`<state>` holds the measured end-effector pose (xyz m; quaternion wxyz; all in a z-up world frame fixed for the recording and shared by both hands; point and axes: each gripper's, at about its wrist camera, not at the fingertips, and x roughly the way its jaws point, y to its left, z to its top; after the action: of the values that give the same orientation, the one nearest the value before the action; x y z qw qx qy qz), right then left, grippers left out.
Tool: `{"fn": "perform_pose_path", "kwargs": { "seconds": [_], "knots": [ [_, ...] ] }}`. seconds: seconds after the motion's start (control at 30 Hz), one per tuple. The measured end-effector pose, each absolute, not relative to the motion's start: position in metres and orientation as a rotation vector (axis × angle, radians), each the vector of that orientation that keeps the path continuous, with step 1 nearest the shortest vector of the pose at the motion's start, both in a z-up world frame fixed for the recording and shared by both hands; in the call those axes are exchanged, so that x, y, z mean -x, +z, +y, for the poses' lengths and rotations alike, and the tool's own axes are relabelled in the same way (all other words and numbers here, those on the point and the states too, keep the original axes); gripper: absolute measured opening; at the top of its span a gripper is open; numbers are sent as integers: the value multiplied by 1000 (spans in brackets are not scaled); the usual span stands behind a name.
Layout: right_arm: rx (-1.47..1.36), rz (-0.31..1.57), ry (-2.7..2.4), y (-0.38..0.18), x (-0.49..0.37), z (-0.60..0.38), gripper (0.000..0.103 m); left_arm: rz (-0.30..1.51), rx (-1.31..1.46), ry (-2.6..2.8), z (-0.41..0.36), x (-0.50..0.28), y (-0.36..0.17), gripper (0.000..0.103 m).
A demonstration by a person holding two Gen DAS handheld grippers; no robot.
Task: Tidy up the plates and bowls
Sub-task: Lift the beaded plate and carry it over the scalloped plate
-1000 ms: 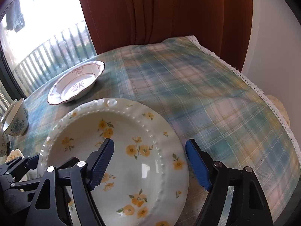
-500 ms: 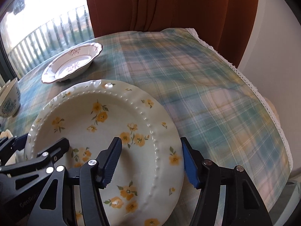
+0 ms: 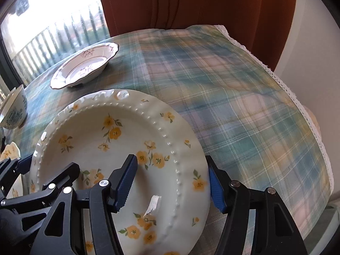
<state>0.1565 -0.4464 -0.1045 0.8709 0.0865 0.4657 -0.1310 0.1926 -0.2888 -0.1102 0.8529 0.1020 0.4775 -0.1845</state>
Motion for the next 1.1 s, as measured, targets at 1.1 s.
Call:
{"fn": "perform_pose_path", "kwargs": {
  "seconds": [1.1],
  "knots": [
    [-151, 842, -228, -25, -109, -345, 65, 830, -92, -323, -183, -143, -34, 71]
  ]
}}
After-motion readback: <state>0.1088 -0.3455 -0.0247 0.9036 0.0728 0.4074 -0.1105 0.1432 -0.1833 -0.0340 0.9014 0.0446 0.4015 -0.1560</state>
